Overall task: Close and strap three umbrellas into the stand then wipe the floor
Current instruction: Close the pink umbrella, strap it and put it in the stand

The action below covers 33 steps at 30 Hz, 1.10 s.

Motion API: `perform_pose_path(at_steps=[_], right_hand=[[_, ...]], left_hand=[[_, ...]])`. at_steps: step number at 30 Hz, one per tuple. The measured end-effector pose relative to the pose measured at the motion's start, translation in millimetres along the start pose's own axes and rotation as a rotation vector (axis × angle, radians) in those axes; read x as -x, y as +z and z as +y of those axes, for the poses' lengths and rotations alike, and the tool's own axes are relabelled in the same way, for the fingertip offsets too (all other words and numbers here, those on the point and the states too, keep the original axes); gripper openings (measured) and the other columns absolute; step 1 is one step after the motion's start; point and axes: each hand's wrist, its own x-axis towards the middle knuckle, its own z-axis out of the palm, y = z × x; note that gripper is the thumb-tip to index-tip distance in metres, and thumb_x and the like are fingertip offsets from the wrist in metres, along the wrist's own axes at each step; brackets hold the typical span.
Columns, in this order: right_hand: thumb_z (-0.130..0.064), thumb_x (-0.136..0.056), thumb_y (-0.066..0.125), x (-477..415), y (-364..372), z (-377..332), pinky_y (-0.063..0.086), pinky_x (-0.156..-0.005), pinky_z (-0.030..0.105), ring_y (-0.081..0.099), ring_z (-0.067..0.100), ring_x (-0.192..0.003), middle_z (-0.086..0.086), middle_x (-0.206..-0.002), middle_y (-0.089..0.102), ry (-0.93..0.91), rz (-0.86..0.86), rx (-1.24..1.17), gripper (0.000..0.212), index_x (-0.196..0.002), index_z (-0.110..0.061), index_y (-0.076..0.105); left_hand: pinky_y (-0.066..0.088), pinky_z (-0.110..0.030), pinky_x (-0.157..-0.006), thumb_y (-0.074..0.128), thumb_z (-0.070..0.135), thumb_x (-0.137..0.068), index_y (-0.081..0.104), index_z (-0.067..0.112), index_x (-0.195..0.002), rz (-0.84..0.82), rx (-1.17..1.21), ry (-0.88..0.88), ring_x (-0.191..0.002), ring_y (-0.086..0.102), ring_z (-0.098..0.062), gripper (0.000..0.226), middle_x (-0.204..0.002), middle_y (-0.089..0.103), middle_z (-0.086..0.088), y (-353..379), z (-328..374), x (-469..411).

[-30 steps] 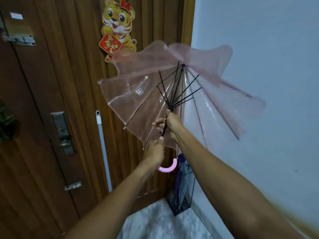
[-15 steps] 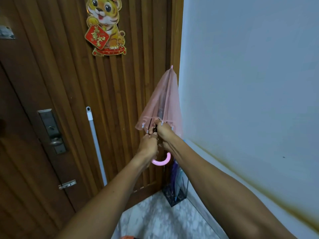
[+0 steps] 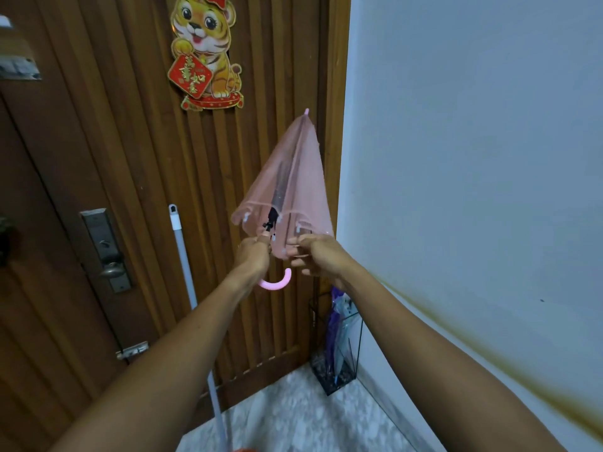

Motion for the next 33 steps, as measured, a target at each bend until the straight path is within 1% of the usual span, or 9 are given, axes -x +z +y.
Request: perform_pose_path(at_steps=[2,7,11,16,19,22,25,29,33], right_hand=[[-0.014,-0.094,0.057,2,-4,-5,0.049,-0.051,0.021,0.061,0.014,-0.063,0.004,-0.077,0.072,-0.018,0.211,0.051,0.019,-0.097,-0.008,0.075],[-0.045,-0.08,0.051,3,-2,-15,0.052,-0.081,0.043,0.059,0.027,-0.082,0.005,-0.079,0.062,-0.118,0.85,0.197,0.033,-0.061,-0.018,0.052],[-0.047,-0.078,0.059,3,0,-20,0.034,-0.091,0.041,0.042,0.025,-0.102,0.0,-0.106,0.04,-0.243,1.085,0.238,0.028,-0.082,-0.024,0.043],[-0.074,-0.079,0.056,-17,-6,-31,0.036,-0.111,0.052,0.041,0.034,-0.134,0.012,-0.147,0.039,-0.003,0.592,0.078,0.083,-0.14,-0.02,0.04],[-0.079,-0.065,0.068,-22,1,-37,0.048,-0.103,0.053,0.053,0.037,-0.129,0.013,-0.153,0.044,0.08,0.316,-0.217,0.118,-0.155,-0.017,0.024],[-0.044,-0.068,0.084,-24,5,-36,0.061,-0.08,0.046,0.07,0.032,-0.098,0.013,-0.125,0.064,0.07,0.349,-0.402,0.087,-0.133,-0.008,0.04],[-0.01,-0.077,0.07,-28,6,-26,0.061,-0.087,0.046,0.071,0.03,-0.096,0.012,-0.118,0.067,0.003,0.464,-0.444,0.062,-0.135,-0.007,0.046],[-0.008,-0.081,0.052,-27,2,-19,0.059,-0.091,0.05,0.069,0.032,-0.102,0.011,-0.119,0.066,-0.039,0.517,-0.409,0.056,-0.137,-0.013,0.047],[-0.015,-0.083,0.048,-29,-12,-12,0.06,-0.089,0.048,0.069,0.032,-0.1,0.012,-0.115,0.066,-0.052,0.523,-0.145,0.046,-0.129,-0.009,0.053]], left_hand=[[0.027,-0.03,-0.052,0.038,0.036,-0.104,0.065,0.007,-0.087,0.0,-0.119,0.05,-0.059,0.045,-0.021,0.042,-0.068,0.054,-0.006,-5,3,1],[0.024,-0.029,-0.052,0.034,0.035,-0.106,0.056,0.01,-0.076,-0.034,-0.155,0.108,-0.054,0.035,-0.014,0.045,-0.062,0.043,-0.001,6,-1,13],[0.024,-0.029,-0.05,0.036,0.022,-0.104,0.053,0.006,-0.069,0.015,-0.177,0.171,-0.058,0.042,-0.02,0.042,-0.06,0.046,-0.003,9,-5,15],[0.03,-0.035,-0.056,0.038,0.02,-0.1,0.045,0.011,-0.055,0.05,-0.326,0.284,-0.062,0.051,-0.032,0.046,-0.059,0.052,-0.009,16,-25,25],[0.032,-0.038,-0.06,0.042,0.028,-0.102,0.041,0.013,-0.053,0.077,-0.428,0.433,-0.071,0.057,-0.04,0.051,-0.066,0.062,-0.018,28,-34,39],[0.029,-0.039,-0.057,0.045,0.035,-0.102,0.036,0.018,-0.053,0.036,-0.444,0.579,-0.068,0.059,-0.041,0.053,-0.061,0.06,-0.015,34,-40,47],[0.029,-0.038,-0.054,0.043,0.049,-0.094,0.036,0.02,-0.057,-0.061,-0.45,0.599,-0.065,0.058,-0.036,0.048,-0.056,0.052,-0.006,31,-40,48],[0.032,-0.032,-0.054,0.039,0.063,-0.084,0.05,0.02,-0.059,-0.035,-0.576,0.618,-0.061,0.059,-0.022,0.052,-0.057,0.057,0.002,20,-31,51],[0.039,-0.034,-0.073,0.045,0.047,-0.08,0.062,0.025,-0.072,0.113,-0.515,0.735,-0.063,0.057,-0.009,0.029,-0.063,0.06,0.01,2,-18,36]])
